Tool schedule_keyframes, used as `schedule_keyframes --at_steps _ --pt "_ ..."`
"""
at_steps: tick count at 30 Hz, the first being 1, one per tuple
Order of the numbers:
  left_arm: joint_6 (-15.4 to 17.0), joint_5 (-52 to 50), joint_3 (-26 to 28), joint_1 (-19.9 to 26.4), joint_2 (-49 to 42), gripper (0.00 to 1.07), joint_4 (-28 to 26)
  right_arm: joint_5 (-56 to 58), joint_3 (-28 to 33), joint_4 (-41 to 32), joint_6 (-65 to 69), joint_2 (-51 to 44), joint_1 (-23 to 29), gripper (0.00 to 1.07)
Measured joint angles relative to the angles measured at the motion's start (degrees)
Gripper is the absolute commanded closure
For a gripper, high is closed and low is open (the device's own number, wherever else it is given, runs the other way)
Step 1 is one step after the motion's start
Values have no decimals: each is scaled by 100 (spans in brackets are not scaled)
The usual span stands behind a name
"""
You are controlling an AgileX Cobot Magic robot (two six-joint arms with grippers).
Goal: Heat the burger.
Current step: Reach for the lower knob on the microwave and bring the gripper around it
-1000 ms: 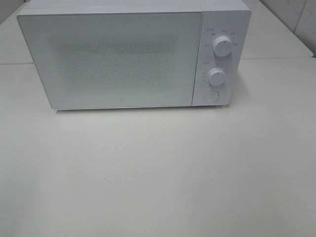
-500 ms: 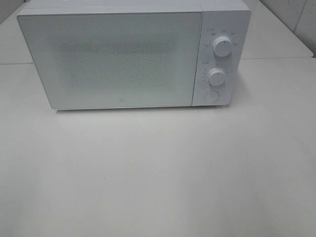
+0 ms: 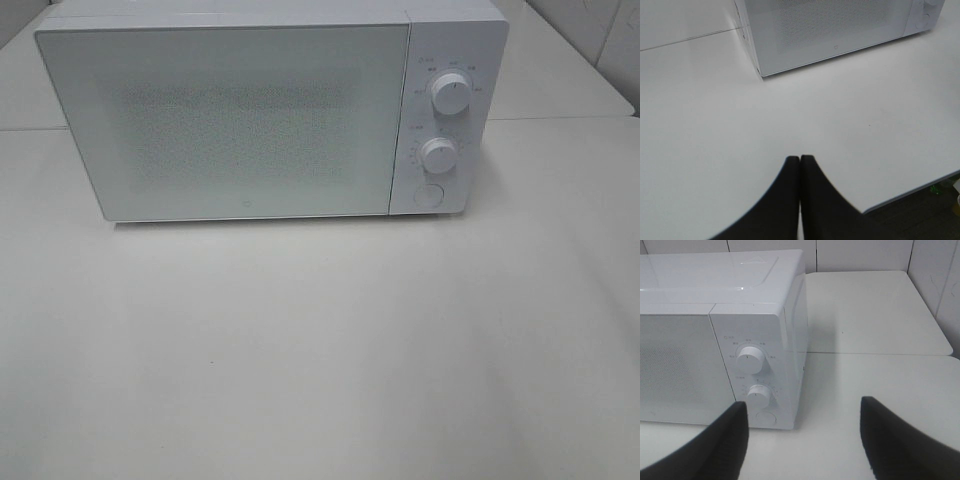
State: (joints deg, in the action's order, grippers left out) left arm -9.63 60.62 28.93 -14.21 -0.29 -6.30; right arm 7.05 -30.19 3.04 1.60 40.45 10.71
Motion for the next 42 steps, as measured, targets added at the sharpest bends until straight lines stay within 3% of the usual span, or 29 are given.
schedule_keyframes --at_steps 22,31,39,42 --pt "0 0 0 0 0 106 0 -2882 0 0 0 2796 0 45" --pt "0 0 0 0 0 106 0 -3678 0 0 0 3524 0 45" --pt "0 0 0 0 0 106 0 -4183 0 -29 40 4251 453 45" --pt "0 0 0 0 0 106 0 -4498 0 -304 23 4566 848 45"
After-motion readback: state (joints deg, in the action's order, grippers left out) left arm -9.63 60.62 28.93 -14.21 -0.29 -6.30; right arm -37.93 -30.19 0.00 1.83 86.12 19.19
